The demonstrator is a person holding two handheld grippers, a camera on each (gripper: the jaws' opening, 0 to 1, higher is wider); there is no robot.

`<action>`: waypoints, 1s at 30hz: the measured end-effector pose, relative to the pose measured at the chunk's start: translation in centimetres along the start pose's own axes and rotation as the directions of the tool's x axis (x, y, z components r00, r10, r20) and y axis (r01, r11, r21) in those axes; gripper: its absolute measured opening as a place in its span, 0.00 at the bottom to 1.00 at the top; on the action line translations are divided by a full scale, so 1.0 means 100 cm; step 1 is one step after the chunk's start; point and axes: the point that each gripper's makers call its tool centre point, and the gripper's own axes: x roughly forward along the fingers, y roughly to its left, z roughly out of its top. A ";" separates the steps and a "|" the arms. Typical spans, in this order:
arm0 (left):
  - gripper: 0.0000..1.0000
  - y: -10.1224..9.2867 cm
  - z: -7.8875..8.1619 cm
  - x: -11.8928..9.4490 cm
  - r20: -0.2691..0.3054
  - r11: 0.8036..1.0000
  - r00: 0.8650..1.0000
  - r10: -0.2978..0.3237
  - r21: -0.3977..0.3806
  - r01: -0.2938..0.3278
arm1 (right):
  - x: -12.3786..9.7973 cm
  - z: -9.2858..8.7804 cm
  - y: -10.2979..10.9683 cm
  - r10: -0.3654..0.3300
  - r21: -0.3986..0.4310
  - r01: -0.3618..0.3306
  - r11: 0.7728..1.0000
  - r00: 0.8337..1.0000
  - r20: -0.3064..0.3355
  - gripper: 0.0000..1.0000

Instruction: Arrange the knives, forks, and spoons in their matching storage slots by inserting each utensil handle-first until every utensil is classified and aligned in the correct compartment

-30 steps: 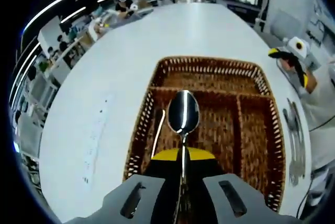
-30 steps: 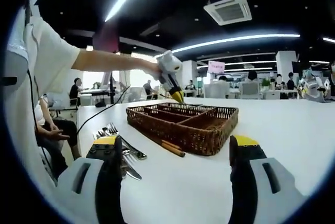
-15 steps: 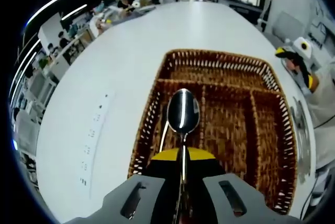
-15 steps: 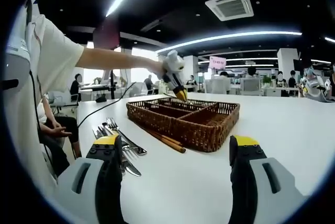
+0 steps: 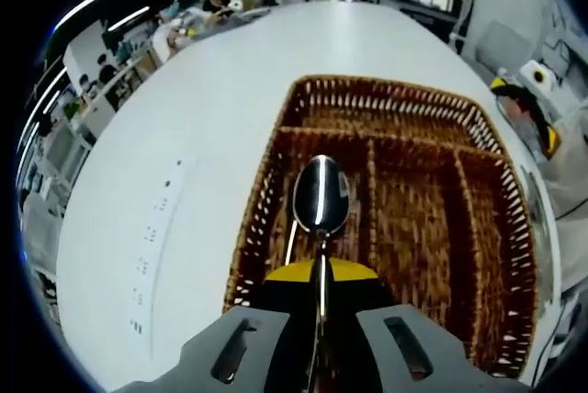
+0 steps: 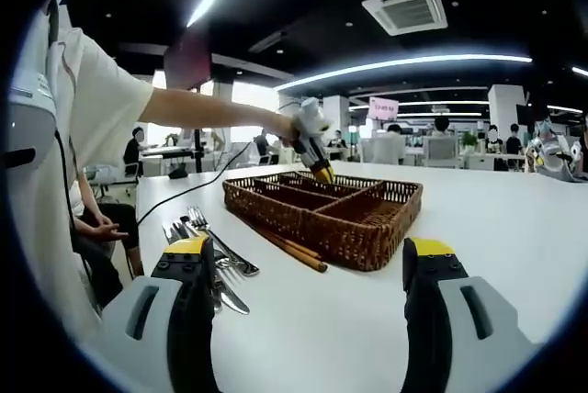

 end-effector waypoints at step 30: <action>0.03 0.000 -0.016 0.011 -0.012 0.994 1.000 -0.022 0.105 0.023 | 0.007 0.004 0.008 0.013 -0.021 -0.013 1.000 1.000 -0.016 0.87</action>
